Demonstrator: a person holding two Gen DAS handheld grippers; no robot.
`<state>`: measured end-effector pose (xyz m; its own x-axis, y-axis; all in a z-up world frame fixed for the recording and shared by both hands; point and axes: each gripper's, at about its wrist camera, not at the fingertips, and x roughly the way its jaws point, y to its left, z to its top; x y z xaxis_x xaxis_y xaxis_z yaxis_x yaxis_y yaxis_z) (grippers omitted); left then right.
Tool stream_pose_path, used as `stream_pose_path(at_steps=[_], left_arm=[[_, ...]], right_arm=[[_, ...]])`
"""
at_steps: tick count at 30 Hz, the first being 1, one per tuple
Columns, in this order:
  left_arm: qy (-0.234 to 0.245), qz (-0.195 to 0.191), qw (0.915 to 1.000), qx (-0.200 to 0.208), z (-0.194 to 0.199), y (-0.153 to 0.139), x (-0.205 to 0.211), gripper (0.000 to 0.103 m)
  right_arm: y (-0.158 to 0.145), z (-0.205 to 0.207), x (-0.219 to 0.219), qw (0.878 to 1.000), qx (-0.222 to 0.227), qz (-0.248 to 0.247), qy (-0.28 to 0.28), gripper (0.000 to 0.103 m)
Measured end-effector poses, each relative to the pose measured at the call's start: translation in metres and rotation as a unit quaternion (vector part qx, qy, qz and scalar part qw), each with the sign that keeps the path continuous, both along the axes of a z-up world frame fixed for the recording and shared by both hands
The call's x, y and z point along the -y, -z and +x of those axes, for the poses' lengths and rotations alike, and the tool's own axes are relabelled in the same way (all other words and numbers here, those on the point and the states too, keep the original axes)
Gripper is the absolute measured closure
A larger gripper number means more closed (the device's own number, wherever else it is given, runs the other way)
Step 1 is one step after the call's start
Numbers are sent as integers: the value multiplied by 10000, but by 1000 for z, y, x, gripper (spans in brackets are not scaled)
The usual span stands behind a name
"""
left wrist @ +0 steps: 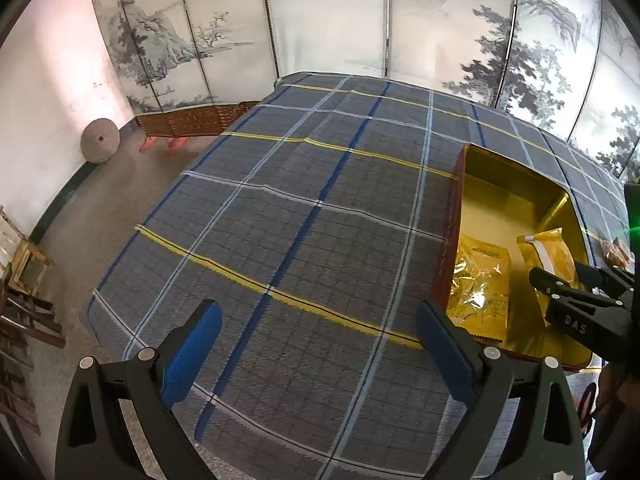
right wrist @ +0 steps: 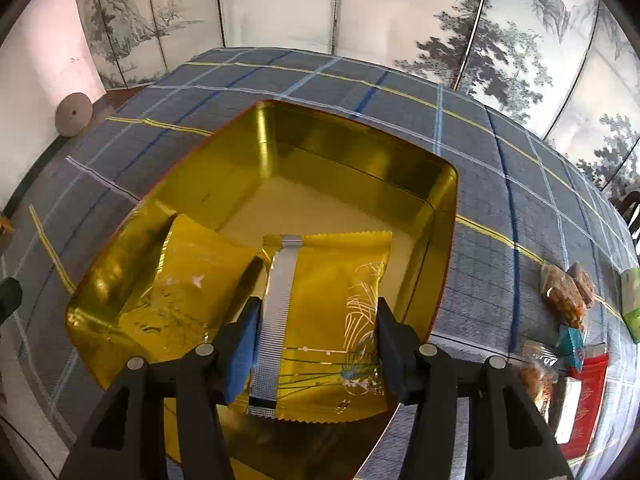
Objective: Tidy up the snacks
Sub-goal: 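Lower the yellow striped packet into the tin and open the right gripper, then move the right gripper back to the pile and grasp the small green cartoon packet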
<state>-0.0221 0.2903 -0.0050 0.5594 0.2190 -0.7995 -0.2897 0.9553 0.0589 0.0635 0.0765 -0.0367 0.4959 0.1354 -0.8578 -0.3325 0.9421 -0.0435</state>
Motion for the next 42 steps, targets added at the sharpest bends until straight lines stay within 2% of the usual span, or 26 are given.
stream_pose_path(at_steps=[16,26,42], left_arm=[[141,-4,9999,-34,2,2,13,6],[156,4,9998,-79,4,4,18,6],[133,32,9999,-61,1,0,28,6]], right_arm=[[3,1,5,9993,121,-319,-141,46],[-4,-3,8,9994,123,-95,-309,41],[-37,-21,33,9979,320,371,-428,41]])
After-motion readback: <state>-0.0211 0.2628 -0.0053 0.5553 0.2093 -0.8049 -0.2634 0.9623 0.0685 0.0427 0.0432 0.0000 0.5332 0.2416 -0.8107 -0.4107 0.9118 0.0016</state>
